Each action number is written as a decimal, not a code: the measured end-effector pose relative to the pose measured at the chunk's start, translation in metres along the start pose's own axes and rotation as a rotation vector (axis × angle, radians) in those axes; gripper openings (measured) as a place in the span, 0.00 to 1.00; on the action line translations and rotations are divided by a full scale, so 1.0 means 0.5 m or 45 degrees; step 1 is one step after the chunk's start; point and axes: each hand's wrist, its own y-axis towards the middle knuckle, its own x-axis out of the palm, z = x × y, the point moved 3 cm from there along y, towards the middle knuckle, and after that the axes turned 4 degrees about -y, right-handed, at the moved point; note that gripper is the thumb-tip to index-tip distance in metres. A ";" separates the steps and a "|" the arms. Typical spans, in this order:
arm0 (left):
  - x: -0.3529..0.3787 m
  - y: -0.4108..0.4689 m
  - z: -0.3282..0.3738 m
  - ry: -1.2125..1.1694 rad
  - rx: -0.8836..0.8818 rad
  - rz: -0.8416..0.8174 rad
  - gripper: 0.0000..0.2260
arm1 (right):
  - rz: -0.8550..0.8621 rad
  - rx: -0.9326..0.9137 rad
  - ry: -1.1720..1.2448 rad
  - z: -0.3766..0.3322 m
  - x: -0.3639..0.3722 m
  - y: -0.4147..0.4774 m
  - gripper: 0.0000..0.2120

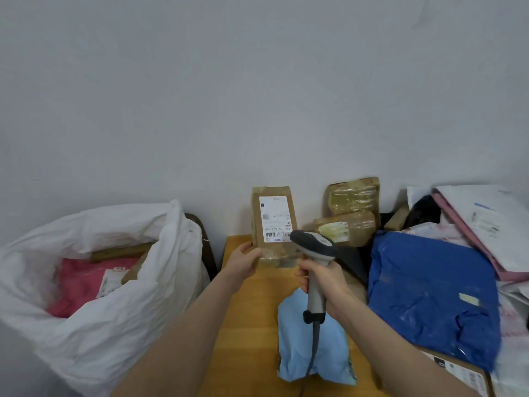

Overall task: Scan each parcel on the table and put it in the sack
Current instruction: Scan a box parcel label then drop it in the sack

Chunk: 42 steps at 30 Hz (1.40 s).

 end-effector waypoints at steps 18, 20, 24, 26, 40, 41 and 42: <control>-0.532 -0.217 0.181 -0.122 0.167 0.731 0.19 | -0.312 -0.047 -0.106 -0.047 0.432 0.041 0.07; -0.624 -0.213 0.179 -0.025 0.136 0.865 0.17 | -0.292 -0.032 -0.110 -0.032 0.480 0.069 0.07; -0.793 -0.156 0.152 0.065 0.034 0.924 0.15 | -0.198 0.022 -0.146 0.004 0.582 0.142 0.10; -0.856 -0.117 0.123 0.060 -0.114 0.834 0.21 | -0.150 0.043 -0.181 0.024 0.631 0.178 0.12; -0.854 0.144 0.015 1.306 -0.052 0.423 0.30 | 0.113 0.197 -0.315 0.119 0.709 0.292 0.16; -0.858 0.151 0.014 1.364 -0.094 0.422 0.30 | 0.126 0.203 -0.303 0.124 0.710 0.293 0.16; -0.862 0.156 0.013 1.398 -0.122 0.427 0.31 | 0.140 0.209 -0.291 0.128 0.710 0.293 0.16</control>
